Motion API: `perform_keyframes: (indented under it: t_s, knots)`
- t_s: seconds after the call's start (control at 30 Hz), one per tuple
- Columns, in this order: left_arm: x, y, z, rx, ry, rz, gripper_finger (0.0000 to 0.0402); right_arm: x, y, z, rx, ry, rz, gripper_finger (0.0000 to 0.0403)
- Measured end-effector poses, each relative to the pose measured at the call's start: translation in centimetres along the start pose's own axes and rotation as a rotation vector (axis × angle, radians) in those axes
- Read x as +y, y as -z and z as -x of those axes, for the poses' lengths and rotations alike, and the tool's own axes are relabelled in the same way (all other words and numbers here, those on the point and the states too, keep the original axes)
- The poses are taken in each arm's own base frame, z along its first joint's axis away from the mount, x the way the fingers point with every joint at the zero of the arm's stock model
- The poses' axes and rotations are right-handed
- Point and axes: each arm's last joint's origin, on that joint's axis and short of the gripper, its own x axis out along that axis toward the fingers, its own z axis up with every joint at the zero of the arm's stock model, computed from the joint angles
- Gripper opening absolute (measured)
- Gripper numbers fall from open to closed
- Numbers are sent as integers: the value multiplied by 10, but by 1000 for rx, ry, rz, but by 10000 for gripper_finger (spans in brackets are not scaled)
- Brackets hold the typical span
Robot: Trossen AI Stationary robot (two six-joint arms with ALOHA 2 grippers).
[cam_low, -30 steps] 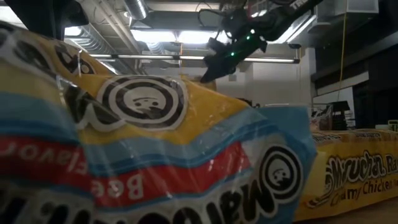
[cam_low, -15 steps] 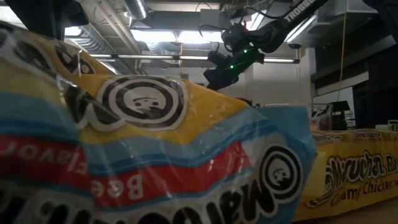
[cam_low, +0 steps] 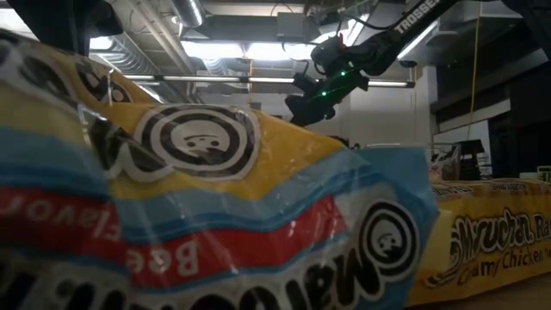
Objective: Sort Maruchan noodles
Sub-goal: Put the yellow noodle pack into the middle transparent bin
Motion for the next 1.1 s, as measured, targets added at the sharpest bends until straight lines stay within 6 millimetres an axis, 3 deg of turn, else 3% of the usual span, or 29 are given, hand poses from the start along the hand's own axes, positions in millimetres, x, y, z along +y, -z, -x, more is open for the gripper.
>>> perform_keyframes:
  t_s: [0.33, 0.53, 0.77, 0.9, 1.1]
  knots:
    - [0, 0, 0, 0, 0, 0, 57, -1, 0, 0, 13, 67, -26, 112]
    - [0, 0, 0, 0, 0, 1, 57, 6, -3, 2, -19, -84, -157, 124]
    - [0, 0, 0, 0, 0, 0, 57, 16, -19, 24, -48, -255, -199, 124]
    - [0, 0, 0, 0, 0, 1, 57, 33, -16, 37, 65, -530, -289, 124]
    - [0, 0, 0, 0, 0, 0, 57, 82, 0, 64, 385, -1218, -429, 124]
